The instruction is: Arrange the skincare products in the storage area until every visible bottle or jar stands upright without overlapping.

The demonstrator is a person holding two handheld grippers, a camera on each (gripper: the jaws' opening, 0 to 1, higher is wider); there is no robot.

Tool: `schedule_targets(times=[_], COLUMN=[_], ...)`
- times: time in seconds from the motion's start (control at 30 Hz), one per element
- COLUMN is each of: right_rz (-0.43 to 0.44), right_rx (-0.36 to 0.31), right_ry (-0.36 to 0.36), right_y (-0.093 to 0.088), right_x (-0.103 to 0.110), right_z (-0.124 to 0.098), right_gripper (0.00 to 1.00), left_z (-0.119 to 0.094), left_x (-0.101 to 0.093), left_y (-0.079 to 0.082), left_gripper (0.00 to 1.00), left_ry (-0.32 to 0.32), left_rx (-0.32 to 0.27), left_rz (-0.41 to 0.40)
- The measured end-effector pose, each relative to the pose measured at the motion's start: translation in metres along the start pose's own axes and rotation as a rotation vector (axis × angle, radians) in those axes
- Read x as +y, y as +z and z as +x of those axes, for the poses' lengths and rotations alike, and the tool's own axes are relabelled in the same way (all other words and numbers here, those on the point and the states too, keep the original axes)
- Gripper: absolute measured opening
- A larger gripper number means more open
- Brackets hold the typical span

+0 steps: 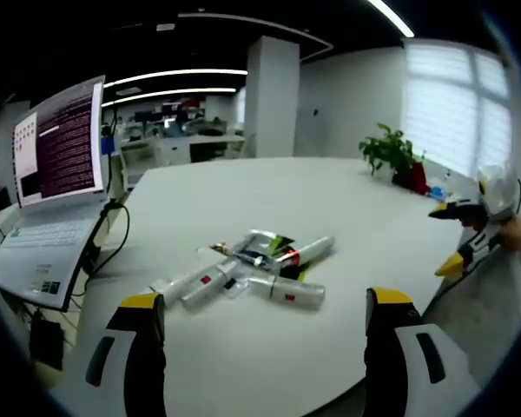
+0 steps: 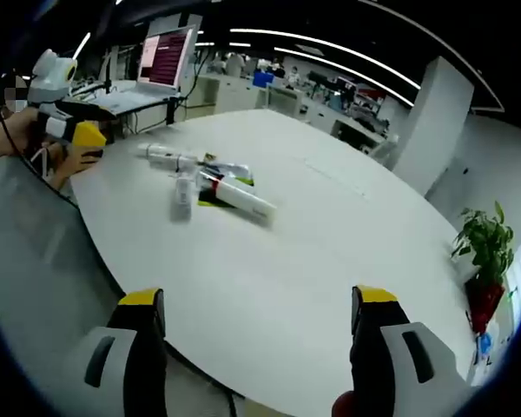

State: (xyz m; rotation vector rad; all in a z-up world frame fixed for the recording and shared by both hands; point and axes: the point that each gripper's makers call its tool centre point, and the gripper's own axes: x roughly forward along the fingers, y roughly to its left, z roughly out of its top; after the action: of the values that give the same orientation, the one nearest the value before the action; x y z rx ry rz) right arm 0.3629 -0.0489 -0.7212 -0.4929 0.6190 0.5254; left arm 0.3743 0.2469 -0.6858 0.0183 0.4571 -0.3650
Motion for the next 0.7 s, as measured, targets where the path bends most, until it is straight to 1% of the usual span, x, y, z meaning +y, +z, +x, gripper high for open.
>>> schedule_targets(times=[0.1, 0.17, 0.27, 0.4, 0.53, 0.6, 0.7], right_rz=[-0.009, -0.006, -0.002, 0.022, 0.004, 0.004, 0.001], right_rx=[0.011, 0.006, 0.016, 0.012, 0.025, 0.026, 0.026], right_ry=[0.017, 0.035, 0.04, 0.047, 0.052, 0.058, 0.066], right_y=[0.001, 0.003, 0.003, 0.007, 0.008, 0.01, 0.013], right_x=[0.005, 0.008, 0.006, 0.002, 0.004, 0.001, 0.001], right_z=[0.002, 0.003, 0.003, 0.008, 0.013, 0.017, 0.021], right_gripper=[0.9, 0.91, 0.91, 0.91, 0.91, 0.91, 0.91], left_z=[0.0, 0.0, 0.0, 0.0, 0.001, 0.002, 0.003], left_x=[0.0, 0.002, 0.002, 0.001, -0.002, -0.002, 0.0], left_y=[0.0, 0.001, 0.0, 0.0, -0.001, -0.001, -0.001], left_gripper=[0.89, 0.89, 0.89, 0.89, 0.89, 0.89, 0.89], left_ry=[0.001, 0.005, 0.006, 0.006, -0.007, -0.01, -0.01], left_rx=[-0.001, -0.004, -0.005, -0.004, 0.004, 0.006, 0.006], left_rz=[0.004, 0.002, -0.005, -0.002, 0.01, 0.008, 0.004])
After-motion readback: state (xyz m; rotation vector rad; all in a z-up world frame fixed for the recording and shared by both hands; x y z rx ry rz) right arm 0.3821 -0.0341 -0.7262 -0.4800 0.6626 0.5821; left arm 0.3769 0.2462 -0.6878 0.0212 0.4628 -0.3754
